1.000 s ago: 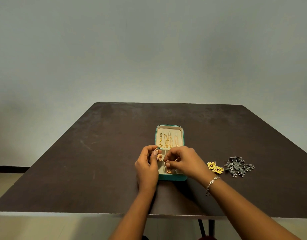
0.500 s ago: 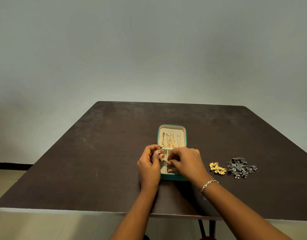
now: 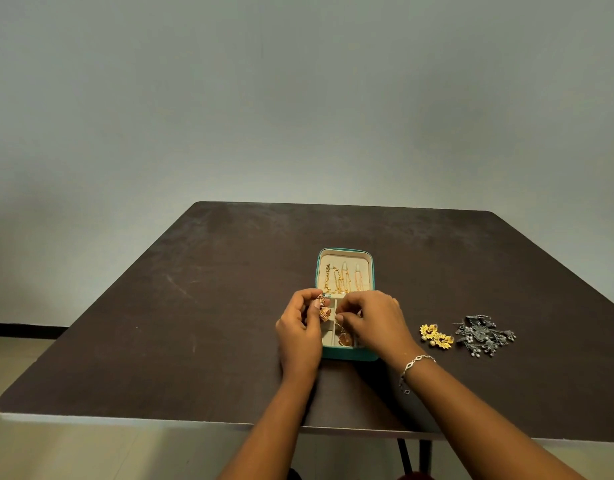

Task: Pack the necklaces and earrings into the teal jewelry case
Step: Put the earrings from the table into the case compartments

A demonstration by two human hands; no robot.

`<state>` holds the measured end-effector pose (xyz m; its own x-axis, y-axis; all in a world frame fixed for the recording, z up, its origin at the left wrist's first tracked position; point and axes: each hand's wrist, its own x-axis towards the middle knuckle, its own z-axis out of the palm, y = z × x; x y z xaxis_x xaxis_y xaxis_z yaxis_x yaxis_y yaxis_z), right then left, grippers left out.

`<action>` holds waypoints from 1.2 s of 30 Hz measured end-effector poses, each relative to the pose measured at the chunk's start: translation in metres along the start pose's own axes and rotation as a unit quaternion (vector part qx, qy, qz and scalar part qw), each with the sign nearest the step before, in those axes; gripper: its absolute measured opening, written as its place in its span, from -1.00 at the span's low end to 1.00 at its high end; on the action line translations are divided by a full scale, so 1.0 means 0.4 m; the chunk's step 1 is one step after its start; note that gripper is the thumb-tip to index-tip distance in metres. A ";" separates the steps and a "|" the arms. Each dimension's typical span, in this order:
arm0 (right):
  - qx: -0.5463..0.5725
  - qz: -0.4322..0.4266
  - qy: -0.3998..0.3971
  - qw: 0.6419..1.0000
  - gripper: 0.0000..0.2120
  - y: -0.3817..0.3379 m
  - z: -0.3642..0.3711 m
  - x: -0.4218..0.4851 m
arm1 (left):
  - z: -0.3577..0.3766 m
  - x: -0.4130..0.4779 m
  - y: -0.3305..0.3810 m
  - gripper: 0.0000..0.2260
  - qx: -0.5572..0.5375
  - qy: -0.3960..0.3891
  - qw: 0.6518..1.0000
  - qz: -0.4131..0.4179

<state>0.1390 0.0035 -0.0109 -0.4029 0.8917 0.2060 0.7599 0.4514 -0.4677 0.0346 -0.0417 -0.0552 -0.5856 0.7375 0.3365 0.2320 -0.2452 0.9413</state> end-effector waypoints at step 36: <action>0.302 0.020 -0.023 0.953 -0.76 0.023 -0.125 0.003 | 0.008 -0.019 0.008 -0.77 0.261 -0.117 0.948 0.142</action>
<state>0.1712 0.0104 0.0280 -0.4120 0.8992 0.1471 0.3482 0.3046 -0.8866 0.0423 -0.0462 -0.0549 -0.2684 0.8224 0.5016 0.7430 -0.1547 0.6511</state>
